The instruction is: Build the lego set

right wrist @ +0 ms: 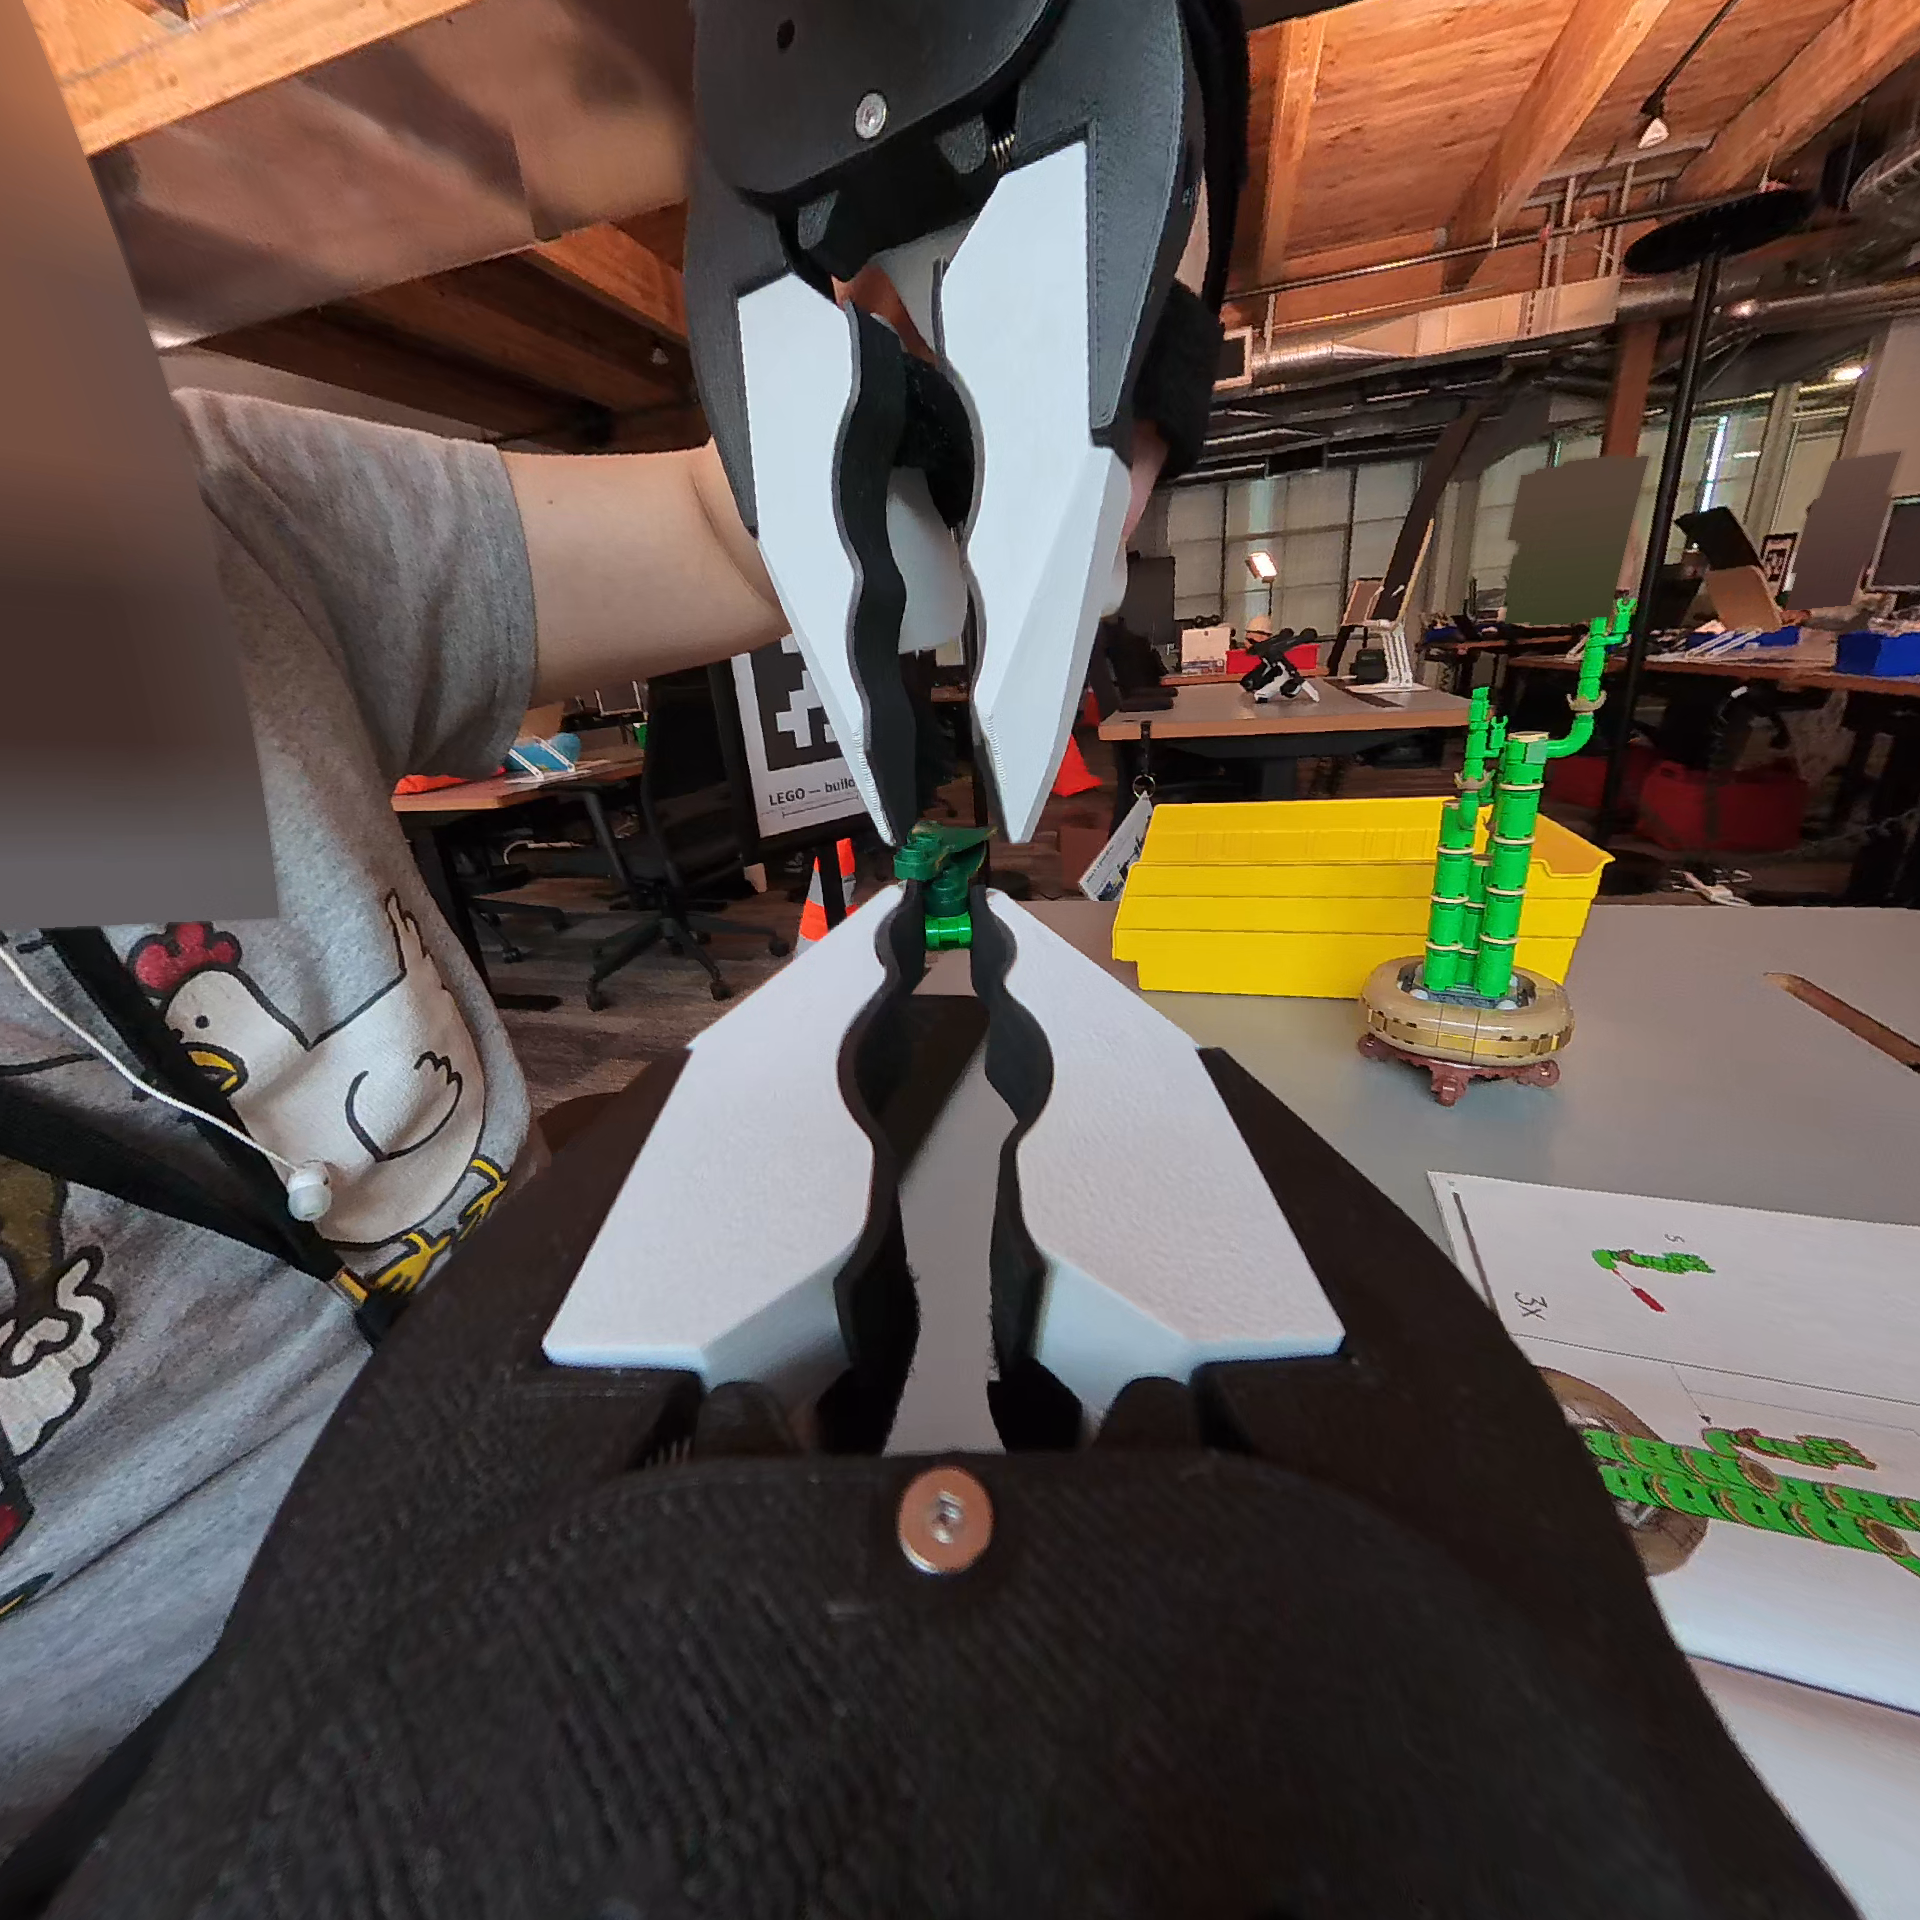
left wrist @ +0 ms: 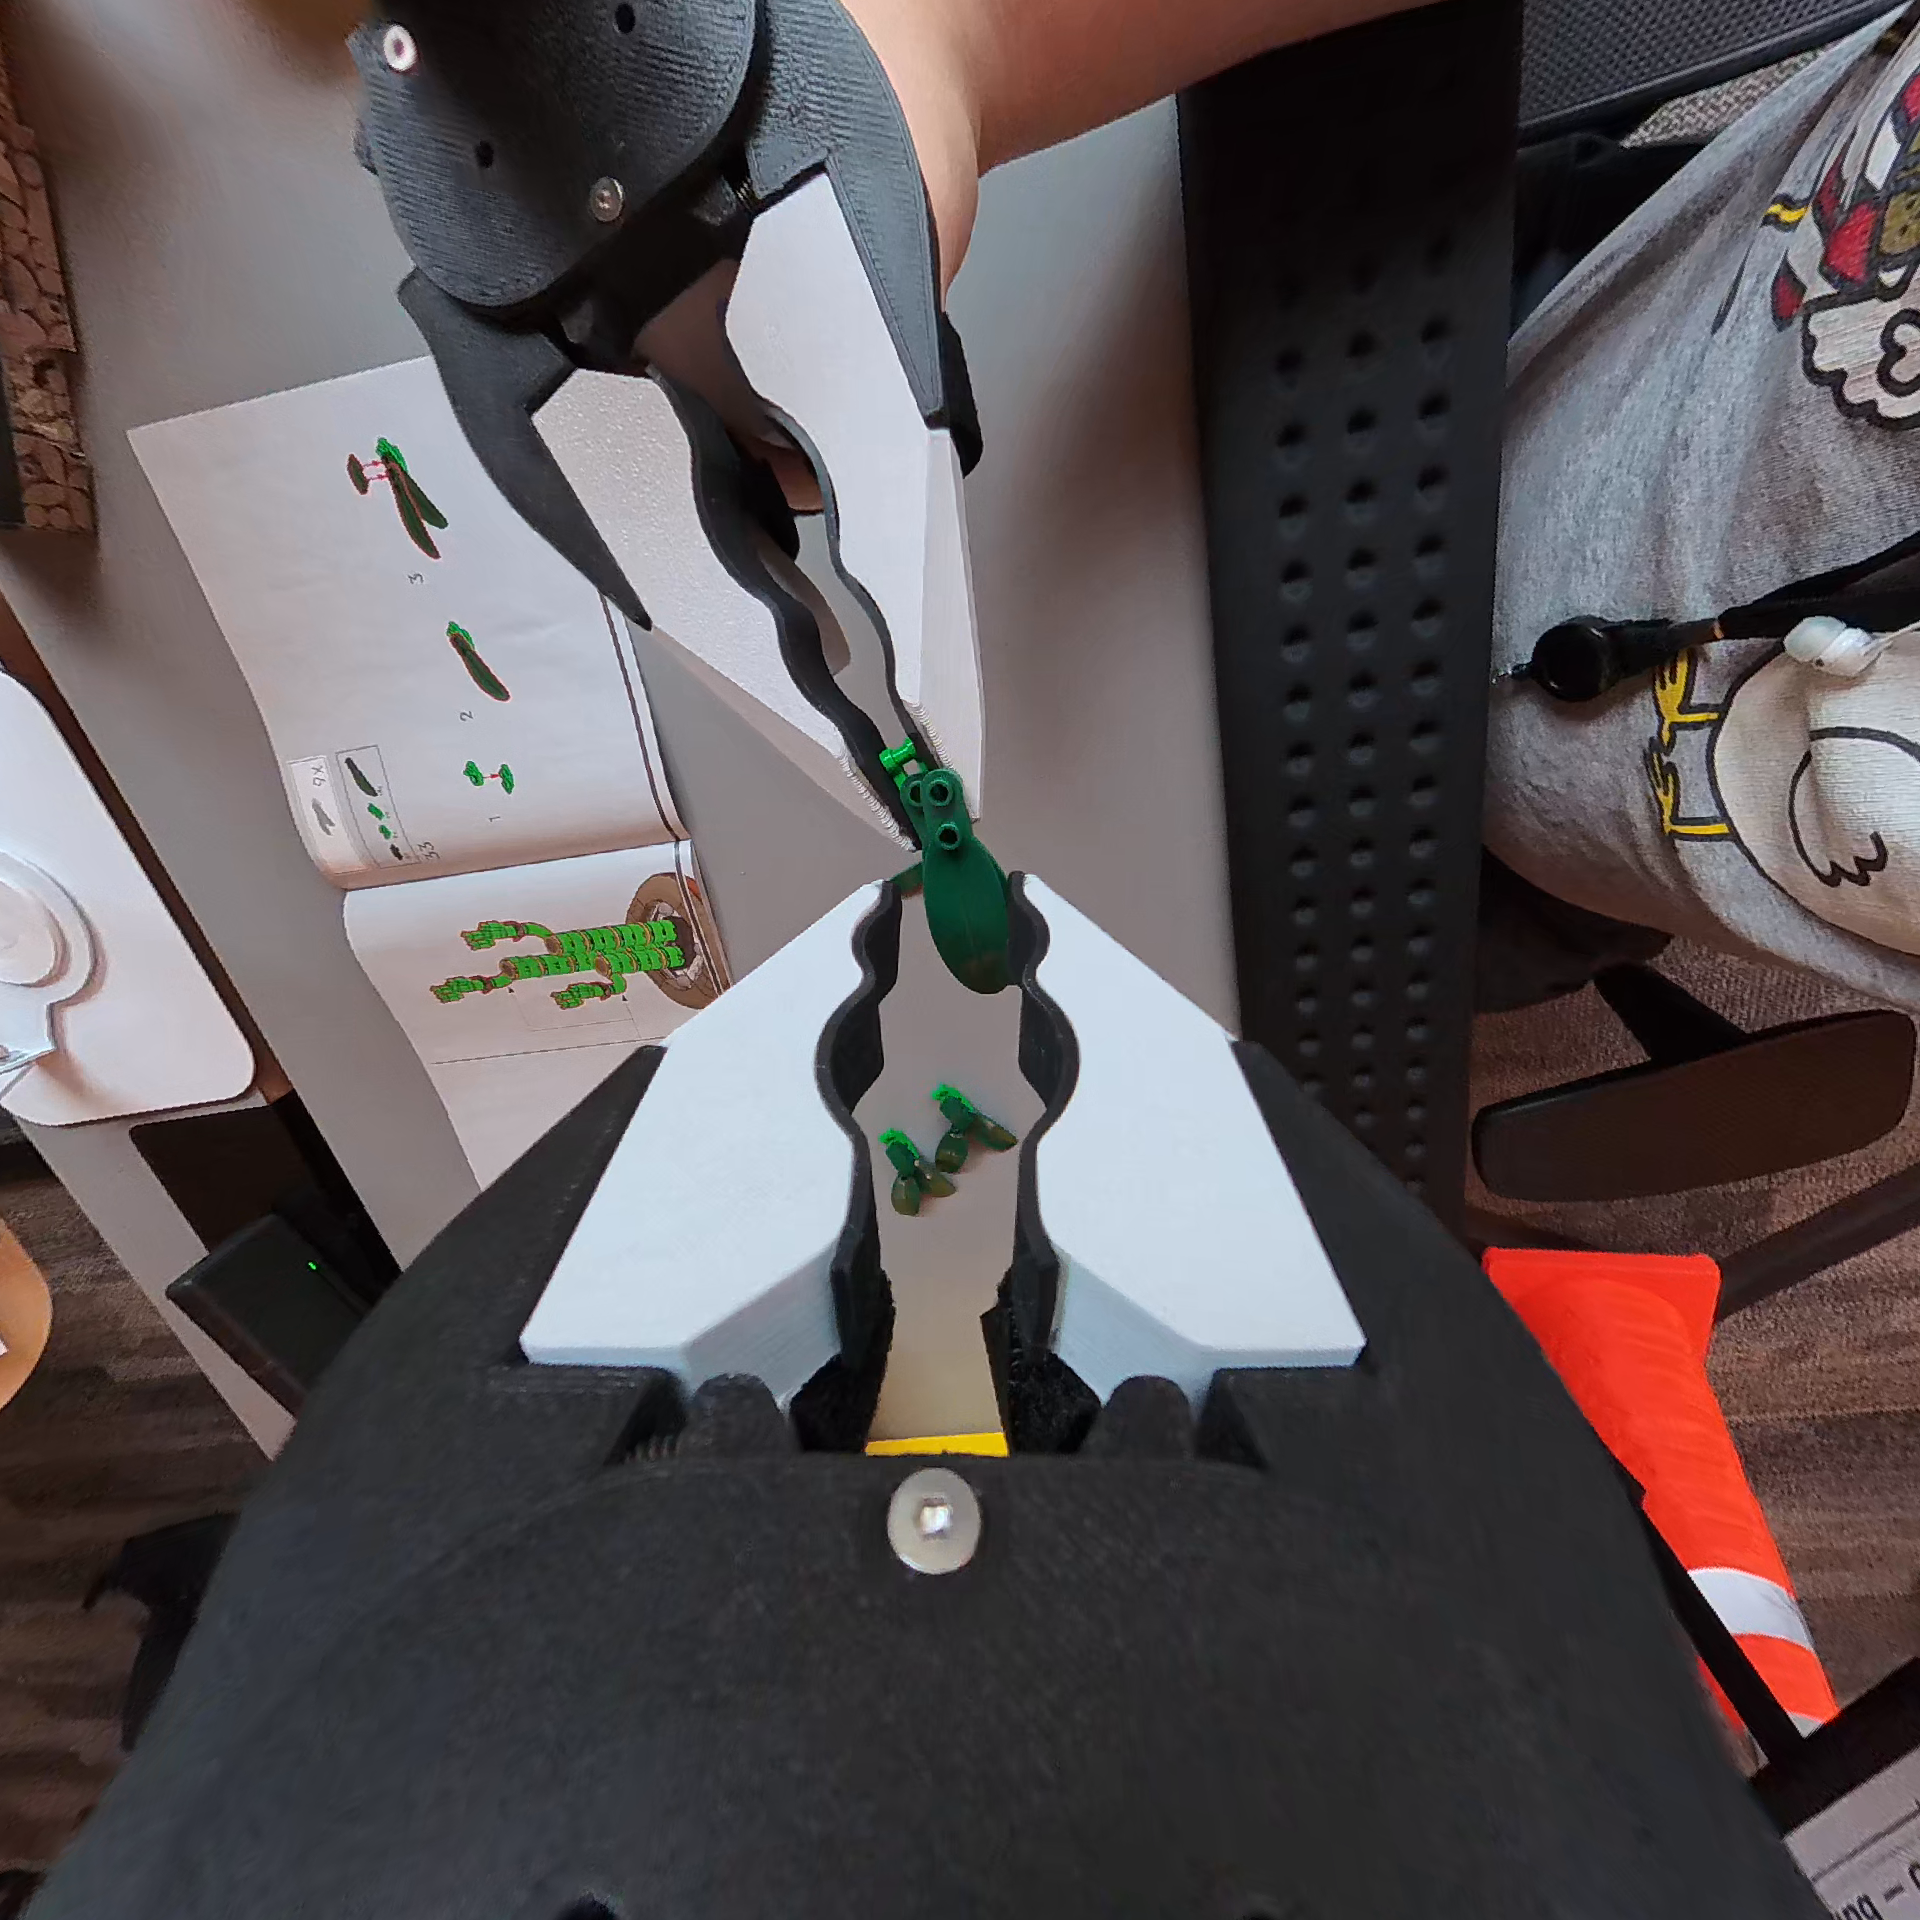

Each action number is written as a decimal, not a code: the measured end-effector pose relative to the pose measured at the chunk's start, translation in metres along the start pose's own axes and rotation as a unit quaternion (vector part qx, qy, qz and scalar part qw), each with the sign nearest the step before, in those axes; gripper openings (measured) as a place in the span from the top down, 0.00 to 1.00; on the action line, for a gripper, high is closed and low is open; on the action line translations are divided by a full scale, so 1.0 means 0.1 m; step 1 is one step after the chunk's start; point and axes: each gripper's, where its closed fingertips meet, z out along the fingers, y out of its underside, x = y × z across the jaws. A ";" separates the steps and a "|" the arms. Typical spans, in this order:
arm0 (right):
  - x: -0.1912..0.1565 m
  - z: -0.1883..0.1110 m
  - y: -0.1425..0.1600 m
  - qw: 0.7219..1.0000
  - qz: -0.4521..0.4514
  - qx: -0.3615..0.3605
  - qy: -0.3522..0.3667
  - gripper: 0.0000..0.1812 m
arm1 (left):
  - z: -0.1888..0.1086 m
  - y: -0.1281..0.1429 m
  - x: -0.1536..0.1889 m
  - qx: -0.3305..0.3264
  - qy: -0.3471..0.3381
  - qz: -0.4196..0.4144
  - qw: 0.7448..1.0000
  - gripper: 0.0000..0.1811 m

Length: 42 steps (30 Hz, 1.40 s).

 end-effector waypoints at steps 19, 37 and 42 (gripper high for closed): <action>0.00 -0.02 -0.05 0.998 0.053 0.025 -0.023 0.97 | -0.04 -0.05 -0.02 0.035 0.006 -0.016 0.999 0.89; 0.03 -0.06 -0.08 0.996 0.069 0.039 -0.026 0.97 | -0.15 -0.24 -0.03 0.081 0.009 -0.026 0.996 0.87; 0.02 -0.06 -0.08 0.998 0.047 0.033 -0.019 0.97 | -0.12 -0.23 -0.07 0.090 0.021 -0.035 0.995 0.89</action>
